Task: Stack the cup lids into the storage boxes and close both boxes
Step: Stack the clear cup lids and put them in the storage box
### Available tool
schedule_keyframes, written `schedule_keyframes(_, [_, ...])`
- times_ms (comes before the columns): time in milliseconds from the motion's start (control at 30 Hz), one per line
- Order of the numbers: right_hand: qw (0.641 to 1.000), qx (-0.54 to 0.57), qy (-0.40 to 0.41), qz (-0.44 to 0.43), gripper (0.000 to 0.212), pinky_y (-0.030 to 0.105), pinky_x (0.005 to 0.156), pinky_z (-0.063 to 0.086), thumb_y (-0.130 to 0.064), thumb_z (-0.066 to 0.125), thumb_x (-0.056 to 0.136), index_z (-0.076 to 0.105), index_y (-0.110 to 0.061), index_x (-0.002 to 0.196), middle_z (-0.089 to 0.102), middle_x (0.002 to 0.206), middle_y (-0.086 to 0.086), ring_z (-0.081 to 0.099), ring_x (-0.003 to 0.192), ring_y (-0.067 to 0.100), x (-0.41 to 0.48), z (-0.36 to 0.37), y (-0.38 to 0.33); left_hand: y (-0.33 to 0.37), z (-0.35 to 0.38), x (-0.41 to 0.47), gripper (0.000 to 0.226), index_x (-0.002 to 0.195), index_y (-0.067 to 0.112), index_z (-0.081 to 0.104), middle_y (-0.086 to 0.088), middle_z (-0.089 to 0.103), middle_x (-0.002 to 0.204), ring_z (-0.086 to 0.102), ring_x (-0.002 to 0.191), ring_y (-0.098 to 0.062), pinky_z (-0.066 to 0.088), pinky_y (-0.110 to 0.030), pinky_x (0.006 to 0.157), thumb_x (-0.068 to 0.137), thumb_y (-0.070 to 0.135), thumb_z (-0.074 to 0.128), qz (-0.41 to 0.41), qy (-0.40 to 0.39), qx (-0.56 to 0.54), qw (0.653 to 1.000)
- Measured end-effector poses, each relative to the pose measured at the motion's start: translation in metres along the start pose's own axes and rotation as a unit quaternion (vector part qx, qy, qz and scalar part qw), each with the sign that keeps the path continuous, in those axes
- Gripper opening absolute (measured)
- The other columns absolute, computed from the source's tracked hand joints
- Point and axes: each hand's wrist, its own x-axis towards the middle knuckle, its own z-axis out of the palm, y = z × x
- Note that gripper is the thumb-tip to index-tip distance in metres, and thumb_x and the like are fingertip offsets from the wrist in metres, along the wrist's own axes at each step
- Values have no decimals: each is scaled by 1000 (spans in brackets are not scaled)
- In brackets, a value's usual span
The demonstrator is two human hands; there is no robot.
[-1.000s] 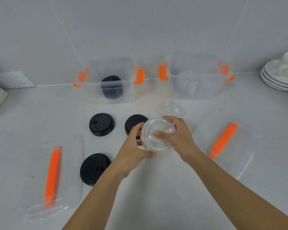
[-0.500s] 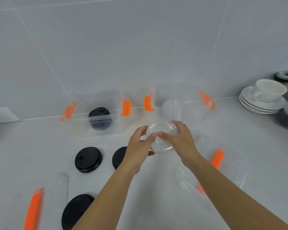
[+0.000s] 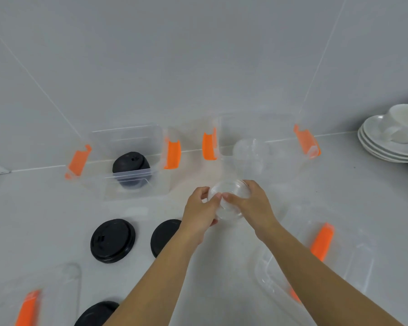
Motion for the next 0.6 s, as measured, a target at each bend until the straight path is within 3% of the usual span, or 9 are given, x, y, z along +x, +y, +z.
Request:
schedule_keyframes(233, [998, -61, 2, 18, 79, 47, 98, 45, -60, 64, 44, 55, -21, 113, 62, 109, -2, 60, 105, 22, 18, 8, 11, -7, 6, 16, 25, 116, 18, 54, 4, 57, 114, 58, 88, -13, 54, -33, 75, 92, 25, 53, -29, 8, 13, 999])
schedule_keyframes(400, [997, -76, 6, 21, 87, 47, 94, 48, -63, 63, 42, 56, -18, 115, 62, 111, 2, 60, 105, 24, 26, 13, 21, -14, 7, 23, 24, 116, 18, 53, 12, 54, 96, 57, 87, -13, 54, -39, 85, 93, 22, 52, -46, 10, 22, 999])
schedule_keyframes(467, [997, -80, 3, 21, 84, 47, 93, 49, -62, 66, 43, 56, -18, 115, 62, 113, 3, 61, 105, 25, 27, 15, 25, -15, 8, 23, 26, 118, 18, 53, 9, 55, 100, 57, 96, -17, 54, -41, 91, 92, 21, 52, -48, 11, 29, 998])
schedule_keyframes(533, [995, -98, 6, 18, 84, 47, 99, 45, -59, 70, 52, 52, -17, 123, 58, 122, 4, 56, 114, 26, 24, 16, 24, -15, 8, 23, 27, 120, 18, 52, 6, 54, 107, 57, 103, -20, 52, -43, 94, 92, 21, 53, -52, 11, 31, 998])
schedule_keyframes(600, [990, -140, 9, 19, 84, 45, 110, 31, -52, 70, 68, 39, -15, 137, 43, 140, 4, 40, 131, 27, 22, 15, 22, -13, 8, 24, 29, 121, 17, 51, 4, 54, 108, 56, 103, -21, 53, -42, 93, 92, 20, 52, -60, 13, 36, 998])
